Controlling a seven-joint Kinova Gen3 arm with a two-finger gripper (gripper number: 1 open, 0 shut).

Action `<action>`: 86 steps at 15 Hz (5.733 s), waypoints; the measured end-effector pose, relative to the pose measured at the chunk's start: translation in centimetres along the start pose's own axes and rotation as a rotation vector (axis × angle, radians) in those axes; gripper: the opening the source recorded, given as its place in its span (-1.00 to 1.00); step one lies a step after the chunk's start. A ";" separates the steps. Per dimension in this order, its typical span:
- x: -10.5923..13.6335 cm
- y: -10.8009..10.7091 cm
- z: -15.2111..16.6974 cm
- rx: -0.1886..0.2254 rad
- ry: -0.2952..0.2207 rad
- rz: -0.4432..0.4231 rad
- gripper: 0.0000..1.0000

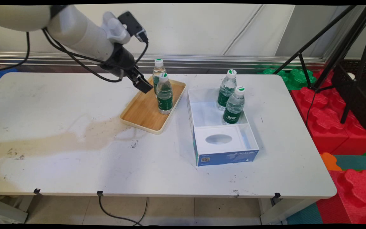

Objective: Pick up the green bottle from the white box, then place the picked object on the tray

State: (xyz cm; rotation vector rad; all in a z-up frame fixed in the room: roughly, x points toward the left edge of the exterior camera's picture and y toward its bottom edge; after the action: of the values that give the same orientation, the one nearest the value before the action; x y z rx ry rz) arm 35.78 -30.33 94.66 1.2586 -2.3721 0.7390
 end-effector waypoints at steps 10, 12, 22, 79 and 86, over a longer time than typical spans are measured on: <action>2.2 3.7 -5.6 -0.041 0.048 0.030 1.00; 3.6 5.1 -5.6 -0.064 0.060 0.035 1.00; 10.5 11.4 -0.7 -0.122 0.106 0.012 1.00; 12.3 11.9 -0.8 -0.068 0.191 -0.026 -1.00; 4.7 8.4 -5.5 -0.064 0.136 -0.049 -1.00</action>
State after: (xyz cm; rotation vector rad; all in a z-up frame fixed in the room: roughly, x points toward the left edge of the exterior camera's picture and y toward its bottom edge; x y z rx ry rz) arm 26.52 -26.22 99.18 1.1964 -2.2304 0.7052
